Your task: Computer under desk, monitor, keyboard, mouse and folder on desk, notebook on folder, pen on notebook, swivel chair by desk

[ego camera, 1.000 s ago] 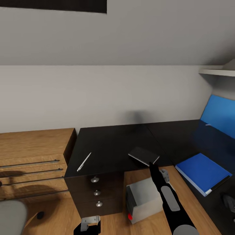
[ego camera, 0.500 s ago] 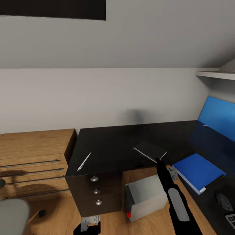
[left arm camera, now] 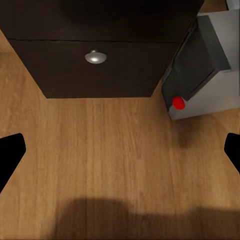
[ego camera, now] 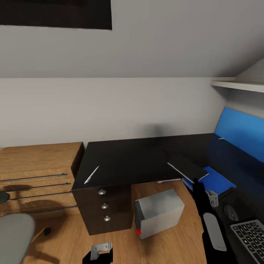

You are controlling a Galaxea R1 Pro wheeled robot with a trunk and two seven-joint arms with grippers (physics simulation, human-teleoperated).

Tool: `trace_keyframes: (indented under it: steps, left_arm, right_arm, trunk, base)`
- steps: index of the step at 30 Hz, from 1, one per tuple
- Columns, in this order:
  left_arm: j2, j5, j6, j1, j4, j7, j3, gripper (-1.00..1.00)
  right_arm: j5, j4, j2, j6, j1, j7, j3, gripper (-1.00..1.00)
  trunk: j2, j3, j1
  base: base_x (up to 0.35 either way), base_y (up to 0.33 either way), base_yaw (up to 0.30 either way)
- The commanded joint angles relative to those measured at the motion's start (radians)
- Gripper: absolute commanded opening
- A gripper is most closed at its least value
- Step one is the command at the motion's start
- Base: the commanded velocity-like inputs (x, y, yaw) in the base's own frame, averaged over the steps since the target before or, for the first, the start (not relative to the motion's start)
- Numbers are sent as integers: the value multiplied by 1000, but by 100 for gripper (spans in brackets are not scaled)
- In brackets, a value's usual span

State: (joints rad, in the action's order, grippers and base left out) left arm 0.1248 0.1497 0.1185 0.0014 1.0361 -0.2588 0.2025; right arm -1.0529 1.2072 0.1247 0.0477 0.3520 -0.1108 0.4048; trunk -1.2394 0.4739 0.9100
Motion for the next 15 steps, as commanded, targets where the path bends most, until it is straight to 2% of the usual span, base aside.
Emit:
trace_keyframes:
  steps: [1,6,15]
  left_arm:
    - [-1,9,4,0,2,-7,2,100]
    - [-1,8,2,0,2,-7,4,100]
    - [-1,8,1,0,2,-8,5,100]
  right_arm:
    - [-11,2,1,5,1,2,17,-100]
    - [-11,4,-1,5,1,43,38,-100]
    - [-10,3,-2,3,1,52,49,-100]
  trunk:
    - [-1,1,0]
    - [-1,3,0]
    - [-1,6,0]
  base:
    - [-22,-13,-131]
    - [-8,-5,-209]
    - [-1,-1,-248]
